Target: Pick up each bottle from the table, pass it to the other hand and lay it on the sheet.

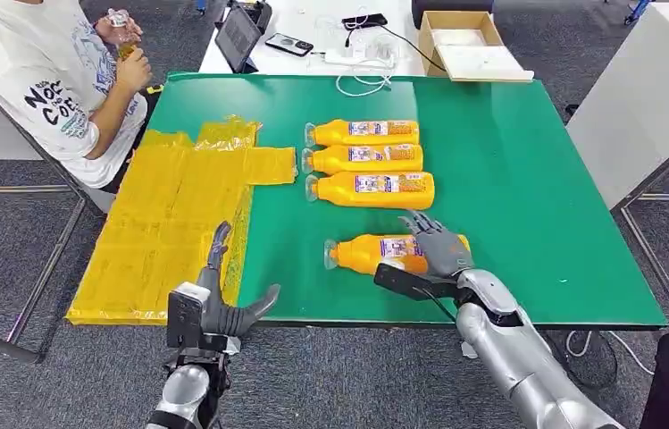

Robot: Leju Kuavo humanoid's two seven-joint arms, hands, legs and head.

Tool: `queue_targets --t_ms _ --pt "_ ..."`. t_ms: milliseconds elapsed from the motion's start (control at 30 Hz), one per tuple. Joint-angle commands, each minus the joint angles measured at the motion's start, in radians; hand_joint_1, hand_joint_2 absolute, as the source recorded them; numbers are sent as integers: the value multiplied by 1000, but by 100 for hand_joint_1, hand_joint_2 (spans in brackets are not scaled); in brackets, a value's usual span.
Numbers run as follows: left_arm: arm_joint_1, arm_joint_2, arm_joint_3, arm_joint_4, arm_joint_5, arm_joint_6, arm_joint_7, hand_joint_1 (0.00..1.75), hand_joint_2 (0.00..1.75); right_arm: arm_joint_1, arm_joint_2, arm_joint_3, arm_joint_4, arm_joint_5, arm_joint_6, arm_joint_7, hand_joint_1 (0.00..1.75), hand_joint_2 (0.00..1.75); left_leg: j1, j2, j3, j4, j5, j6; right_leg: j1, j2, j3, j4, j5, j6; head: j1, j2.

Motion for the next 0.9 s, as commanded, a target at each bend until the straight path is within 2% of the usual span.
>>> queue_targets --t_ms 33,167,233,467,667,900 --pt "-39 20 10 77 10 -3 3 0 175 -65 9 46 57 -3 18 -3 0 175 0 2 2 0 -1 0 0 1 2 0 0 -2 0 0" --pt "-45 25 0 89 10 -12 3 0 175 -77 1 52 111 -23 53 -3 0 175 0 3 4 0 -2 0 1 1 4 -1 -1 -3 0 0" --pt "-46 23 2 99 10 -10 7 0 175 -87 -3 56 155 1 36 37 0 175 0 1 3 -1 -1 0 0 0 3 -1 -1 -2 0 0" --pt "-51 24 3 122 8 -15 9 0 175 -128 -2 23 271 1 26 59 0 175 0 1 2 -1 0 0 0 0 2 0 0 -2 0 0" --pt "-51 23 3 123 8 -15 9 0 175 -130 -5 23 273 1 27 58 0 175 0 1 3 0 -1 0 0 0 2 0 0 -2 0 0" --pt "-61 24 -1 140 9 -15 10 0 175 -155 19 3 352 -1 20 77 0 175 0 1 2 0 0 0 0 0 2 -1 0 -2 0 0"
